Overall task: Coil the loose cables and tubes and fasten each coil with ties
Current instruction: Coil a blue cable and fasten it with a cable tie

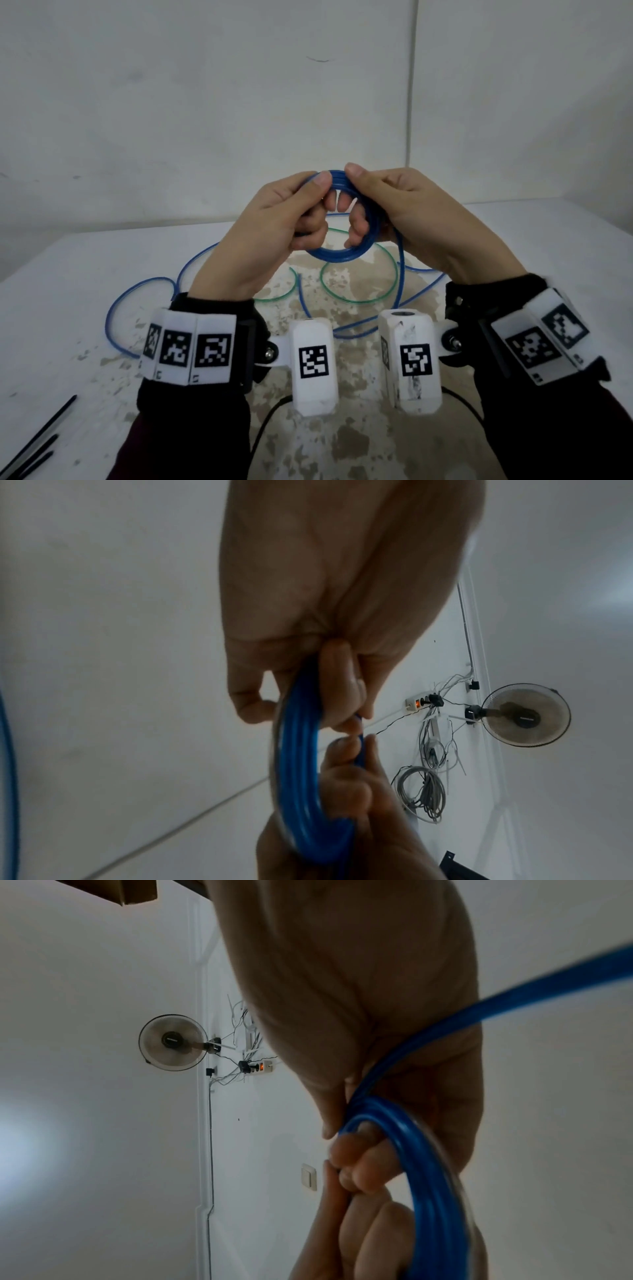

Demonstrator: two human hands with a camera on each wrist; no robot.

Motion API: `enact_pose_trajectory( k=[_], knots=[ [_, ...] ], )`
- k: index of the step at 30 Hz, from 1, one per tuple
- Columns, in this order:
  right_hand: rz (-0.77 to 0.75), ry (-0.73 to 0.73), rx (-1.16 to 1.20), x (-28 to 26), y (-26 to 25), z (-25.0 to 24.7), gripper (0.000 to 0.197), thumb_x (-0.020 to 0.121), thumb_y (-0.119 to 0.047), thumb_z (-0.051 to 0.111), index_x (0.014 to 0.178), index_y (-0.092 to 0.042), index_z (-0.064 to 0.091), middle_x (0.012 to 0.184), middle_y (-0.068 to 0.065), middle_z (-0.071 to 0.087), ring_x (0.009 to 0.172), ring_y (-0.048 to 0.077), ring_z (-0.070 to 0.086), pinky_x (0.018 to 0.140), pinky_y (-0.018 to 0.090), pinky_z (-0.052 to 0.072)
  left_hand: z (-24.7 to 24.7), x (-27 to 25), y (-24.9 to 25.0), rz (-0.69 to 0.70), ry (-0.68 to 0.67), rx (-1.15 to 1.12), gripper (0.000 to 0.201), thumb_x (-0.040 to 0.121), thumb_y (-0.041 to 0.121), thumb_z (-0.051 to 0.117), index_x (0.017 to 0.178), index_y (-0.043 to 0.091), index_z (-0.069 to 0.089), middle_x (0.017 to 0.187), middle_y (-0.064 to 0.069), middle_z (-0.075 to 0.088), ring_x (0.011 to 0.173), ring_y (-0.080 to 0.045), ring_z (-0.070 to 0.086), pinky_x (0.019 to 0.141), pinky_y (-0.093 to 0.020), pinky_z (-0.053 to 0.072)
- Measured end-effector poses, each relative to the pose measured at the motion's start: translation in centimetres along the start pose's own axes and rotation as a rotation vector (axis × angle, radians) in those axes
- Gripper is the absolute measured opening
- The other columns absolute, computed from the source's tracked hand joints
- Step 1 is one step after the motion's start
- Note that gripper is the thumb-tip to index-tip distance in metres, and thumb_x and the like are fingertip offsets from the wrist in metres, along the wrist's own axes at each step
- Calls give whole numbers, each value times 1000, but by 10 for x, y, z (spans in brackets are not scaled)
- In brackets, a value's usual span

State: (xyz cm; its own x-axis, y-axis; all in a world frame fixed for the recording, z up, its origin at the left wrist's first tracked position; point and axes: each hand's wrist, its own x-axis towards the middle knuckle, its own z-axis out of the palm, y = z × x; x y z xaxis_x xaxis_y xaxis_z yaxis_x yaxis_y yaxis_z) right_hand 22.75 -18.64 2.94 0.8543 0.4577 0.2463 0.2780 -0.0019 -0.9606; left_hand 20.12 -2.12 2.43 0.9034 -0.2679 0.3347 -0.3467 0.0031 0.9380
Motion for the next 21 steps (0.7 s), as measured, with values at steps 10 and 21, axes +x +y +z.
enact_pose_trajectory(
  k=[10, 21],
  knots=[
    [-39, 4, 238, 4, -2, 1, 40, 104, -30, 28, 79, -10, 52, 52, -2, 42, 59, 14, 55, 71, 24, 51, 10, 6, 2, 97, 168, -264, 34, 103, 23, 30, 76, 8, 46, 50, 3, 22, 43, -11, 22, 47, -18, 25],
    [-64, 86, 76, 3, -1, 5, 37, 101, -31, 40, 76, -10, 57, 50, -4, 39, 49, 14, 45, 61, 25, 50, 8, 2, 1, 60, 82, -79, 34, 103, 22, 33, 73, 9, 42, 56, 3, 17, 44, -9, 19, 44, -16, 22]
  ],
)
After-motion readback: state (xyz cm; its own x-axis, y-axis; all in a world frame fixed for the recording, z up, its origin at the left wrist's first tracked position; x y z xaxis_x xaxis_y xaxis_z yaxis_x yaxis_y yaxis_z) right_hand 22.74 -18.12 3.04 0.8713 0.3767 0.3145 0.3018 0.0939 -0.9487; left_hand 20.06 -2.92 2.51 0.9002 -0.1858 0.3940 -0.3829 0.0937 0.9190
